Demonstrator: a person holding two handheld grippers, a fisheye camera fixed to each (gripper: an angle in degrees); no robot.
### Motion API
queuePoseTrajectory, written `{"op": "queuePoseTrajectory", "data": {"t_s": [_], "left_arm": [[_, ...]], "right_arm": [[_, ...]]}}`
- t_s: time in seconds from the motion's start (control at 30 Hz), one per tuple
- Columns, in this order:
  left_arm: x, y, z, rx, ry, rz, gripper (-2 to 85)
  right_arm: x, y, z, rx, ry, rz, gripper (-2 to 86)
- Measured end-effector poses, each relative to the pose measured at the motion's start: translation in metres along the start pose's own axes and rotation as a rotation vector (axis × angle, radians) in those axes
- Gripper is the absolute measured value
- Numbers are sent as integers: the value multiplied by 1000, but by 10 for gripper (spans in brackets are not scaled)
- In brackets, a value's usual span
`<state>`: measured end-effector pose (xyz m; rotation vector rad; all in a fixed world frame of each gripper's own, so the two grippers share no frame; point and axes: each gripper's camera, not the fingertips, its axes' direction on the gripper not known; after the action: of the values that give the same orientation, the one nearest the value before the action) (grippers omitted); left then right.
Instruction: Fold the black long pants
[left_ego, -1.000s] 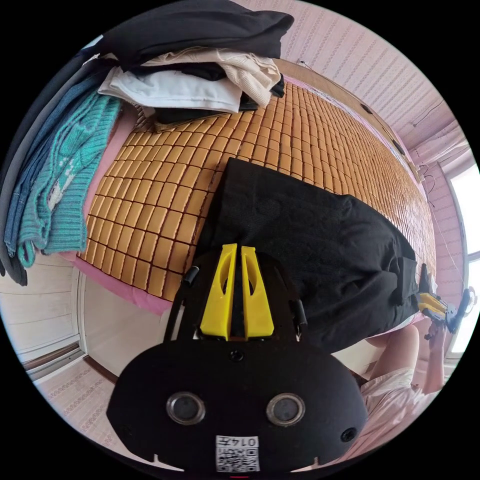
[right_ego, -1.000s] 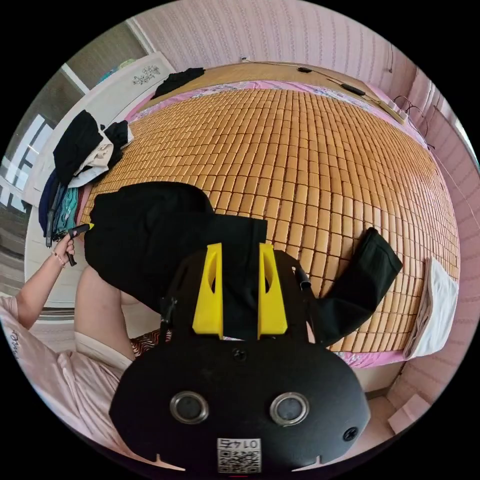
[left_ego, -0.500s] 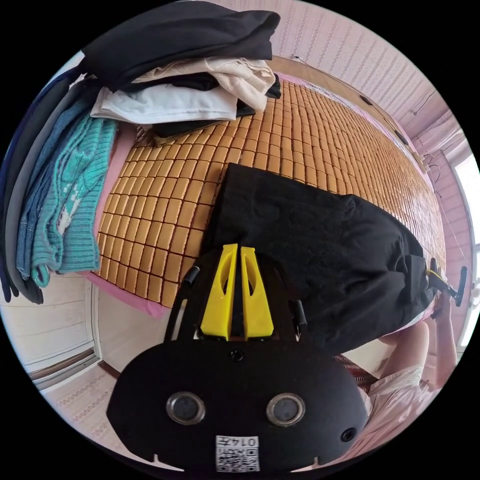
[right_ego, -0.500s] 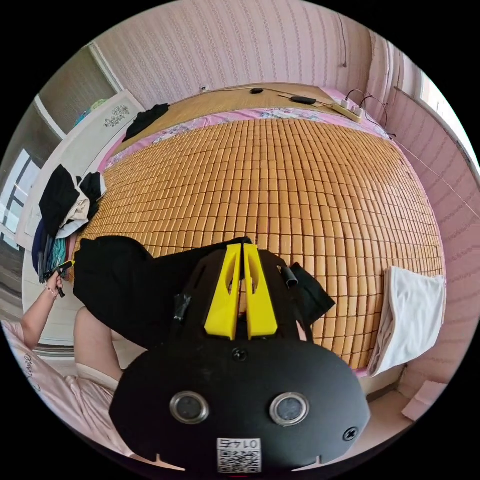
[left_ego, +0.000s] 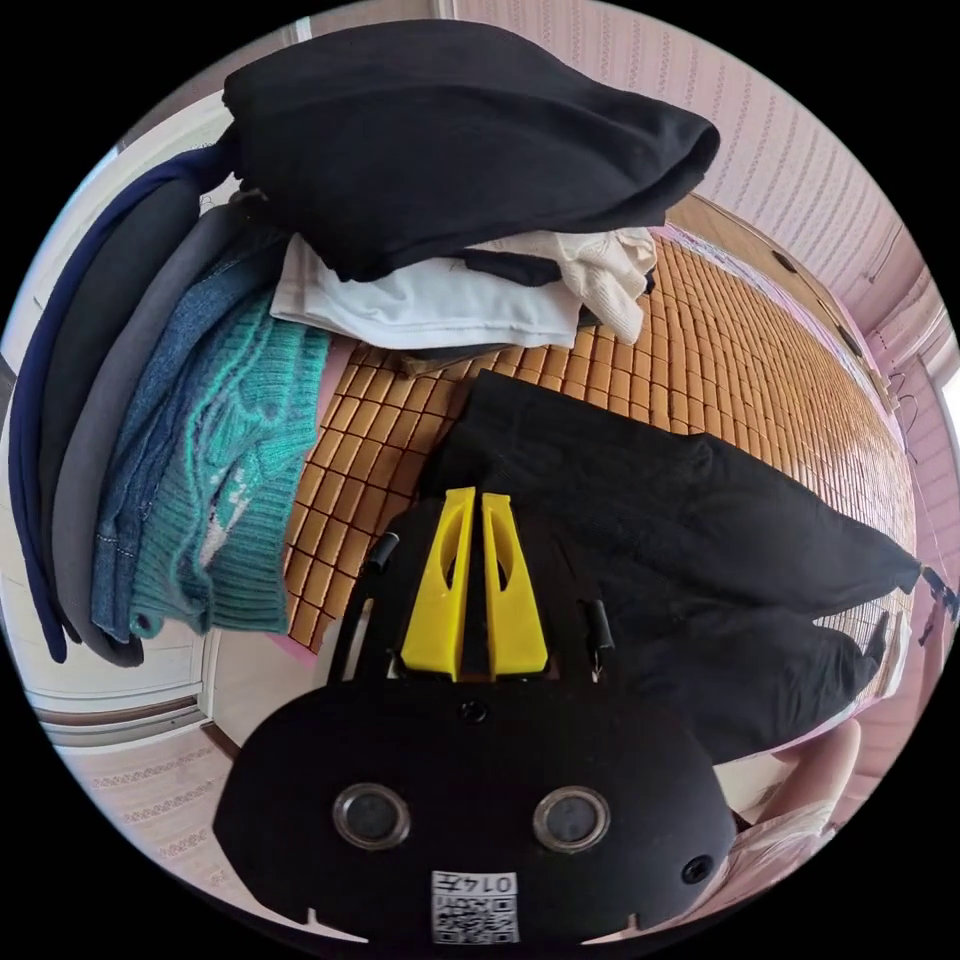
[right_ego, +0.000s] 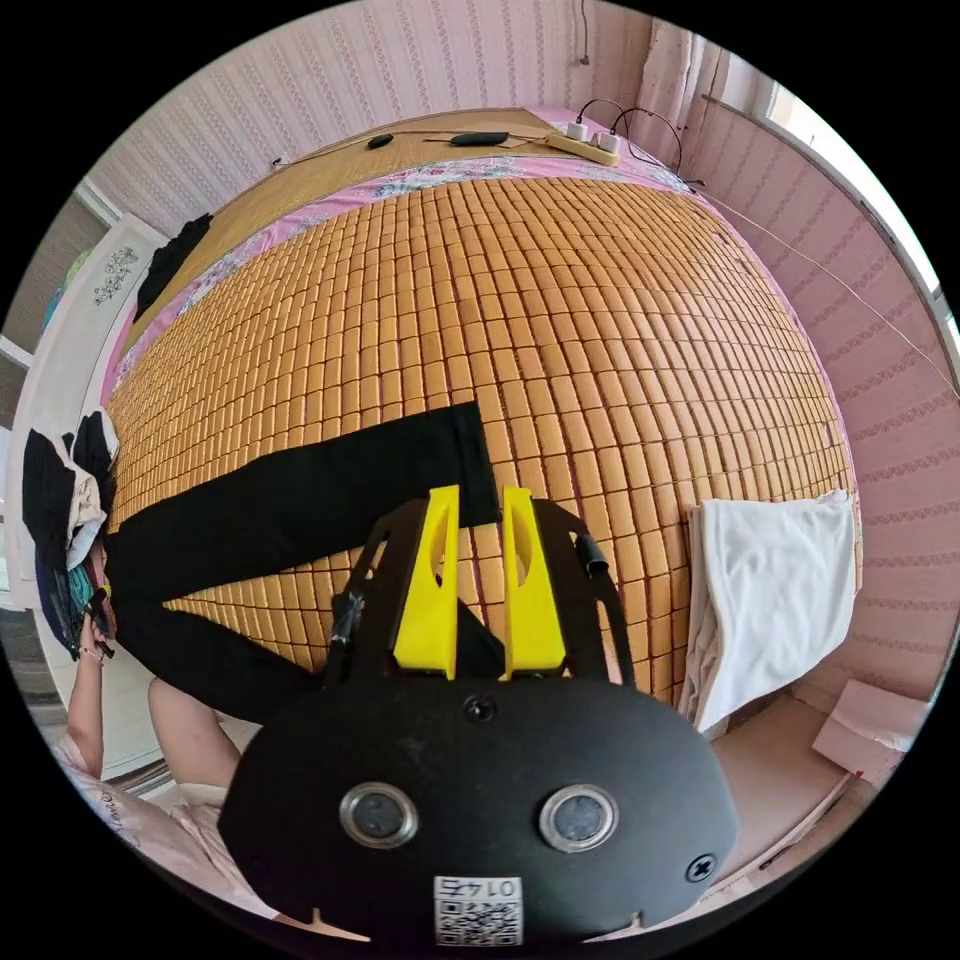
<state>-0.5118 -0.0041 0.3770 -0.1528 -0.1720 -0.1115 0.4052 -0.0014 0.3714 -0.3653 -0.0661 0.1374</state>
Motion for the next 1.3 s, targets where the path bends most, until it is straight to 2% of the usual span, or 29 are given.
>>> {"op": "queuePoseTrajectory", "data": {"t_s": [0.1, 0.2, 0.23, 0.3, 0.43, 0.53, 0.63, 0.7, 0.87, 1.0, 1.1, 1.17, 1.3], "left_arm": [[32, 22, -31, 56, 73, 174, -5], [91, 58, -42, 1, 220, 361, -7], [118, 74, -42, -19, 273, 423, -6], [158, 95, -41, -38, 332, 491, -5], [228, 119, -37, -79, 483, 555, -2], [253, 122, -47, -55, 541, 583, -1], [273, 121, -45, -61, 538, 621, 3], [284, 117, -36, -105, 544, 632, 7], [318, 104, -24, -153, 532, 682, 22], [352, 97, -11, -187, 515, 731, 31], [375, 97, 5, -234, 486, 763, 36], [386, 99, 17, -269, 481, 777, 39], [399, 98, 23, -263, 477, 775, 38]], "right_arm": [[10, 53, 9, -44, -23, -6, 114], [17, 90, 32, -119, 1, -17, 103], [18, 94, 29, -82, 18, -13, 82], [24, 101, 26, -75, 33, -6, 25], [44, 112, -11, -23, -70, -2, 8], [82, 138, -70, 54, -125, 109, 10], [122, 159, -87, 58, -109, 155, 19], [139, 162, -71, -21, -75, 163, 47], [125, 145, -33, -36, -104, 58, 82], [123, 131, 16, -152, -73, 54, 103], [126, 139, 11, -127, -39, 39, 85], [130, 146, 7, -132, -98, -4, 33], [151, 167, -11, -92, -213, -7, 7]]}}
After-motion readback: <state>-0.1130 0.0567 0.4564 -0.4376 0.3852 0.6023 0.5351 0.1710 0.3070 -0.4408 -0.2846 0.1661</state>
